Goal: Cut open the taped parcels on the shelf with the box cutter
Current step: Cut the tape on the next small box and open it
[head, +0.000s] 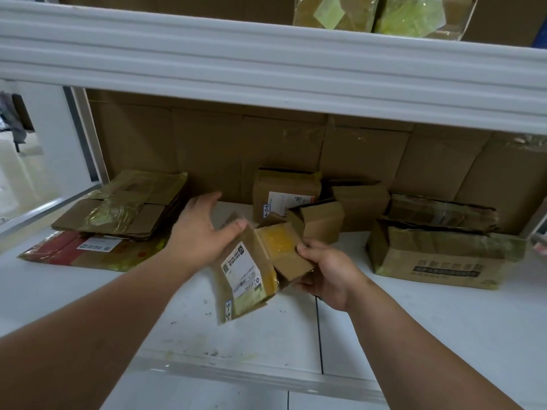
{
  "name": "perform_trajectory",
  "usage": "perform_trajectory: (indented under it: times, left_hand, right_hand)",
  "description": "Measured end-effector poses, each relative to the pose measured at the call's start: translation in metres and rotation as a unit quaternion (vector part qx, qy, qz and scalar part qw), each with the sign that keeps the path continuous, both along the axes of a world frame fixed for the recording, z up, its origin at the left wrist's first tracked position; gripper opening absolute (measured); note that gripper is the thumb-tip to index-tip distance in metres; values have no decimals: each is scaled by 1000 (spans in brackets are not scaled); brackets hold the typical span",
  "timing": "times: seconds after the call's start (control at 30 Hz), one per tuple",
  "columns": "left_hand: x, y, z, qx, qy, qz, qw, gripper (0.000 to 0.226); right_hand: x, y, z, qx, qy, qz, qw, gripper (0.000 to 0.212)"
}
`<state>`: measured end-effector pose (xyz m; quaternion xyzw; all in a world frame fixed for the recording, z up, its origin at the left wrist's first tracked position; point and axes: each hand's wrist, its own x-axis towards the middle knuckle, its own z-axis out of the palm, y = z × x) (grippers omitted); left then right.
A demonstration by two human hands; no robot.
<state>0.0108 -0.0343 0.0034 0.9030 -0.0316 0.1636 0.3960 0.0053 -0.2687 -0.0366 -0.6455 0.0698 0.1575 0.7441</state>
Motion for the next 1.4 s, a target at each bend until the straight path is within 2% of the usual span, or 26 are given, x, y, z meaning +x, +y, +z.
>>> perform_trajectory:
  times: [0.07,0.13,0.2,0.27,0.3,0.37,0.43,0.5,0.57,0.63,0.7,0.77,0.83,0.87,0.97,1.03,1.23,1.33,1.4]
  left_hand:
    - [-3,5,-4,-58,159,-67,983,78]
    - [-9,7,-8,-53,221,-136,964,59]
    - [-9,5,-12,-23,181,-147,972,26]
    - [-7,0,-13,108,93,-135,981,5]
    - [-7,-4,-14,178,36,-145,973,1]
    - [-9,-12,-17,290,-67,-195,935,20]
    - [-9,-20,-24,372,-100,-222,896,32]
    - [-4,-25,-34,423,-99,-207,877,37]
    - [-2,-29,-40,449,-76,-185,871,43]
    - [-2,-31,-42,420,-24,-166,892,66]
    - [-5,-33,-38,287,39,-158,944,81]
    - [0,-28,-32,168,67,-114,977,59]
    - [8,-20,-28,190,82,-62,976,29]
    - [9,-16,-27,217,110,-50,969,26]
    - [12,-14,-27,237,211,-37,948,47]
    - [15,-17,-25,225,237,-41,944,58]
    - [24,-23,-27,303,238,-60,921,69]
    - [26,-19,-33,295,231,-64,925,77]
    - [26,-18,-37,295,204,-58,932,78]
  right_hand:
    - [-3,-4,-5,69,-3,-15,997,28]
    - [-4,-5,-10,97,-2,-27,995,29]
    - [-3,-6,-16,62,-6,-36,997,30]
    - [0,-9,-19,-33,-16,-55,998,32]
    - [2,-11,-20,-92,-19,-64,994,33]
    - [8,-14,-22,-237,-47,-75,967,35]
    - [13,-15,-25,-357,-115,-94,922,34]
    - [14,-13,-25,-368,-157,-132,907,27]
    - [13,-9,-24,-364,-173,-135,905,31]
    - [11,-5,-23,-382,-176,-98,902,40]
    - [9,-2,-21,-399,-165,-57,900,50]
    - [8,0,-20,-397,-149,-30,905,56]
    - [7,3,-18,-388,-138,-26,911,60]
    - [8,5,-17,-389,-132,-28,911,63]
    - [11,13,-8,-431,-128,-24,893,66]
    - [15,22,-2,-467,-130,-13,874,64]
    - [25,53,2,-627,-103,-7,772,92]
    - [26,60,-1,-659,-126,-18,741,87]
    - [26,62,-4,-659,-133,-13,740,80]
